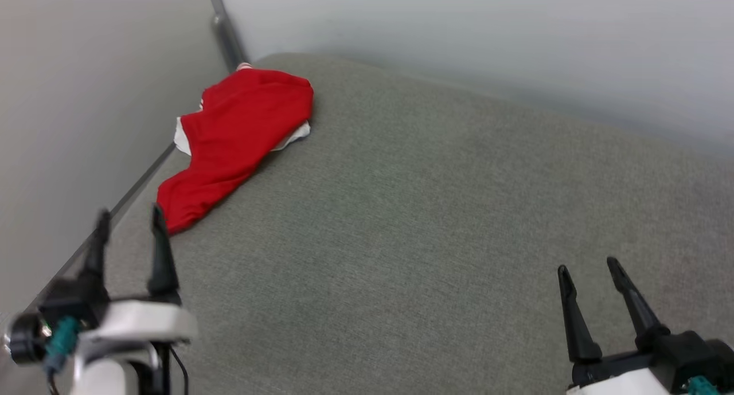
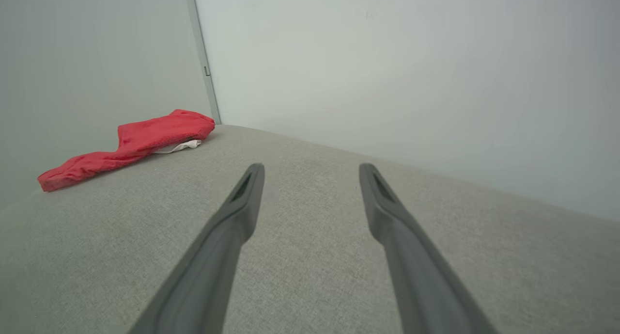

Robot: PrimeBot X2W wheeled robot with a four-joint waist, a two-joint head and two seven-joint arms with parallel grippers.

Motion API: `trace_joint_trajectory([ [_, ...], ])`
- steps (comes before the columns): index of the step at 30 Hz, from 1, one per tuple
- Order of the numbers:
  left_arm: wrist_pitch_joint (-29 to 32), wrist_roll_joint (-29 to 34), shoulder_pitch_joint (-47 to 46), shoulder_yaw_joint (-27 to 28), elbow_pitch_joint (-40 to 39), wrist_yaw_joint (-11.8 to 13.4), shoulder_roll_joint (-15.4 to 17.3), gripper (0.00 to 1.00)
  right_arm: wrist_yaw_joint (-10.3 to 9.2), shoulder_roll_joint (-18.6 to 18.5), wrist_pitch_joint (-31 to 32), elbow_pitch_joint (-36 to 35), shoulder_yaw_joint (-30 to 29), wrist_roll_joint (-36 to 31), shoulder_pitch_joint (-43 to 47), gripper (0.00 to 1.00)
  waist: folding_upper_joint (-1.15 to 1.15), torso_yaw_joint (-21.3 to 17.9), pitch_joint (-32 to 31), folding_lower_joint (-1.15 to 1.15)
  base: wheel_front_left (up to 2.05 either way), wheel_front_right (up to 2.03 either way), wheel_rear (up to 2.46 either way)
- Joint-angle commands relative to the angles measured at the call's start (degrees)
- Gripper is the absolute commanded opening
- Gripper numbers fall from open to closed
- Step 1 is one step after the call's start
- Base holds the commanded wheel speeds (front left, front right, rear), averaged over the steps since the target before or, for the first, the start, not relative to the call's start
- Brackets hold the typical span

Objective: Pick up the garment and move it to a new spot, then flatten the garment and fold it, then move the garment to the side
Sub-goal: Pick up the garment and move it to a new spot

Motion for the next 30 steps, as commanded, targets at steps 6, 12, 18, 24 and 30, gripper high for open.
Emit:
trace_joint_trajectory([
  [6, -0.13, 0.45, -14.80, 3.46, 2.15, -1.96, 4.28, 1.00, -0.02, -0.08, -0.13, -2.28, -2.20, -3.86, -4.24, 1.00, 0.00, -4.56, 7.77, 0.00, 0.00, 0.00, 0.00],
  [12, -0.13, 0.33, -27.10, 5.03, 6.12, -3.25, 8.81, 1.00, -0.02, -0.30, -0.13, -5.29, -4.28, -6.69, -7.31, 1.00, 0.00, -7.85, 14.33, 0.00, 0.00, 0.00, 0.00],
  [18, -0.13, -2.42, -38.35, 6.56, 15.07, -4.37, 14.75, 1.00, -0.02, -2.15, -0.14, -9.22, -5.46, -7.82, -10.43, 1.00, 0.00, -10.61, 21.48, 0.00, 0.00, 0.00, 0.00],
  [24, 6.08, -7.97, -47.01, 5.13, 26.39, -4.82, 21.32, 1.00, -0.02, -3.24, -0.14, -12.39, -6.65, -8.72, -11.87, 1.00, 0.00, -12.44, 26.07, 0.00, 0.00, 0.00, 0.00],
  [30, 17.82, -17.11, -52.07, -4.40, 34.72, -4.86, 27.82, 1.00, -0.02, -4.15, -0.13, -14.45, -6.92, -9.22, -13.08, 1.00, 0.00, -13.57, 29.91, 0.00, 0.00, 0.00, 0.00],
])
